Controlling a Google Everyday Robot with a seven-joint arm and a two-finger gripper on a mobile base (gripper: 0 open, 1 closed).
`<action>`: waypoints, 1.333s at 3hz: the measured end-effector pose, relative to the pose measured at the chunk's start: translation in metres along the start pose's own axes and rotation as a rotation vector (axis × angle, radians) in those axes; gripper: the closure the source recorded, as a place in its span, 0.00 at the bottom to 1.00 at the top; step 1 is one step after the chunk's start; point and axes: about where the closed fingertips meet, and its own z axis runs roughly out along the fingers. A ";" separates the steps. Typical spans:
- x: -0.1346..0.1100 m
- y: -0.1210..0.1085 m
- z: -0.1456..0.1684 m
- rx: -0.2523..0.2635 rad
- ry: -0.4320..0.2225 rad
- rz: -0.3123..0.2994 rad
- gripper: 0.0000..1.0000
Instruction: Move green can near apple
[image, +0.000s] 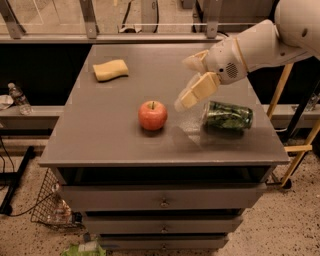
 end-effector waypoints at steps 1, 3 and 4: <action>0.008 0.012 -0.032 0.059 0.025 -0.008 0.00; 0.050 0.042 -0.104 0.202 0.049 0.047 0.00; 0.069 0.045 -0.121 0.232 0.045 0.086 0.00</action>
Offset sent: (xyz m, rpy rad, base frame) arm -0.0734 -0.1165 0.0289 -0.0854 -0.0920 -0.2157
